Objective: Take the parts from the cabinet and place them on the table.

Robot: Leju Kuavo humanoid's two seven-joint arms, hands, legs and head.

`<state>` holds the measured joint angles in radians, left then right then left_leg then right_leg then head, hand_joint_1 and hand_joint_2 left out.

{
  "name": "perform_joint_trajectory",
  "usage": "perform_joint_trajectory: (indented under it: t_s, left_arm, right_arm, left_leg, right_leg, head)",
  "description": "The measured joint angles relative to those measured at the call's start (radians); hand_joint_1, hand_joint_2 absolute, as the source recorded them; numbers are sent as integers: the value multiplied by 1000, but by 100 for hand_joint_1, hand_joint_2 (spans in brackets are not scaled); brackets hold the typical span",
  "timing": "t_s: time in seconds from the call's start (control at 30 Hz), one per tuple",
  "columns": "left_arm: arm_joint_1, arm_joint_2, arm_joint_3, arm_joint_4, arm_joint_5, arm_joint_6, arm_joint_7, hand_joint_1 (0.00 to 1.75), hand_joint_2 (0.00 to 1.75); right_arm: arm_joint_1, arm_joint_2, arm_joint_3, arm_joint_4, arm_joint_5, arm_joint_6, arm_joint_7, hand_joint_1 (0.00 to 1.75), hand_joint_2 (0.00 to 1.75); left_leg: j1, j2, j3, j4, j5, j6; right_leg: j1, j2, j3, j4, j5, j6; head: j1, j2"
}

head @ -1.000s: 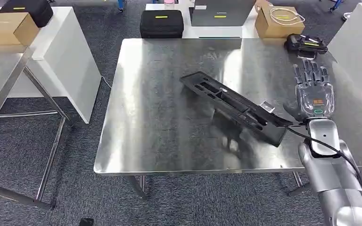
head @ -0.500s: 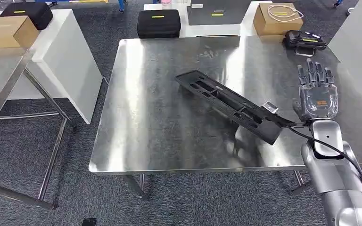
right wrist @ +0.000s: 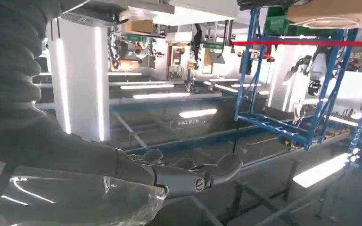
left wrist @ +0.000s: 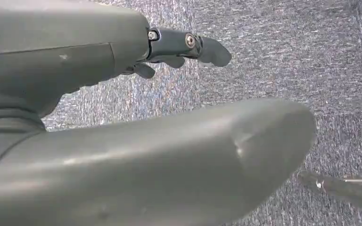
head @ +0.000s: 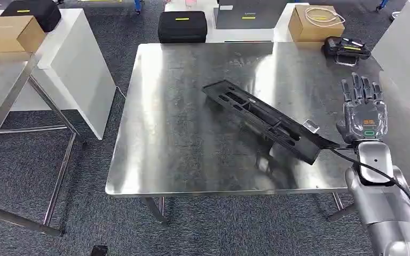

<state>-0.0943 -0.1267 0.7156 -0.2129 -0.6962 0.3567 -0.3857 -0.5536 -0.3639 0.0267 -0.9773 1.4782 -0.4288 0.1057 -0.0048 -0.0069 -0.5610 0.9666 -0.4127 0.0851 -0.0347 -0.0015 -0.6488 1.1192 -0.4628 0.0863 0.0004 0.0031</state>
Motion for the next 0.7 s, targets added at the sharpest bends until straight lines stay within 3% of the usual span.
perform_joint_trajectory:
  t_s: [0.03,0.07,0.1,0.17,0.23,0.3,0.37,0.4,0.43,0.47,0.5,0.53,0.57,0.6,0.63,0.7]
  left_arm:
    - [0,0,0,0,0,0,0,0,0]
    - [0,2,0,-1,0,0,0,0,0]
    - [-1,3,0,-1,0,0,0,0,0]
    - [-1,3,0,-1,-2,0,0,0,0]
    - [-1,6,0,-1,-3,0,0,0,0]
    - [-1,5,0,-1,-6,0,0,0,0]
    - [-1,5,0,-1,-6,0,0,0,0]
    - [-1,5,0,-1,-6,0,0,0,0]
    - [-1,5,0,-1,-6,0,1,0,0]
    - [-1,5,0,-1,-6,0,1,0,0]
    - [-1,5,0,-1,-6,0,1,0,0]
    - [-1,5,0,-1,-6,0,1,0,0]
    - [-4,10,0,-2,-6,0,1,0,0]
    - [-5,10,0,-2,-6,0,1,0,0]
    - [-6,8,-1,-2,-8,0,0,0,0]
    - [-8,9,-1,-2,-7,0,1,0,0]
  right_arm:
    - [-1,-1,-3,0,0,0,0,0,175]
    - [-1,-2,-3,0,0,0,0,0,175]
    - [1,-2,-3,0,0,0,0,0,175]
    - [2,-3,-5,0,-2,-3,2,0,175]
    - [10,-2,-5,0,-3,-6,3,0,175]
    - [10,-3,-7,0,-3,-8,3,0,175]
    - [12,-3,-8,0,-6,-10,3,0,175]
    - [14,-3,-9,0,-6,-10,3,0,175]
    - [17,-3,-9,0,-6,-10,3,0,175]
    - [20,-3,-9,0,-6,-10,3,0,175]
    - [21,-3,-10,0,-6,-10,3,0,175]
    - [20,-4,-10,0,-6,-10,3,0,175]
    - [20,-5,-11,0,-6,-10,3,0,175]
    - [18,-5,-11,0,-6,-10,3,0,175]
    - [18,-7,-11,0,-6,-10,3,0,175]
    - [23,-4,-11,0,-6,-11,3,0,175]
  left_leg:
    - [4,-1,-3,11,-6,-9]
    - [0,-2,-10,19,-11,-18]
    - [-5,-3,-18,23,-12,-26]
    - [-8,-7,-28,46,-15,-31]
    - [1,-7,-39,58,-20,-36]
    - [6,1,-73,145,-101,-53]
    - [11,3,-136,305,-186,-63]
    - [12,3,-153,354,-201,-63]
    - [13,3,-149,361,-192,-60]
    - [13,3,-125,326,-167,-55]
    - [12,3,-80,252,-131,-47]
    - [8,2,-16,148,-90,-33]
    - [0,3,32,60,-89,-11]
    - [-3,12,39,59,-93,-9]
    - [-12,13,33,54,-76,-6]
    - [-18,13,31,49,-72,0]
  right_leg:
    - [-7,-3,64,-115,35,14]
    - [-4,-1,86,-149,22,6]
    - [12,12,84,-126,44,-5]
    - [-1,11,74,-130,30,-23]
    - [-10,11,66,-130,33,-42]
    - [-4,10,59,-129,40,-61]
    - [1,9,49,-129,45,-68]
    - [4,9,44,-129,48,-71]
    - [7,9,40,-129,51,-73]
    - [10,9,38,-129,54,-74]
    - [13,9,37,-129,58,-75]
    - [17,10,37,-129,59,-73]
    - [12,8,37,-129,63,-72]
    - [16,8,36,-136,70,-63]
    - [9,4,37,-137,74,-58]
    - [8,2,37,-143,84,-43]
  head:
    - [1,0]
    - [2,0]
    - [0,0]
    - [-5,0]
    - [-6,0]
    - [-10,0]
    - [-10,0]
    - [-10,0]
    - [-10,0]
    - [-10,0]
    - [-10,0]
    - [-10,0]
    - [-9,0]
    - [-3,0]
    - [-6,0]
    - [-13,0]
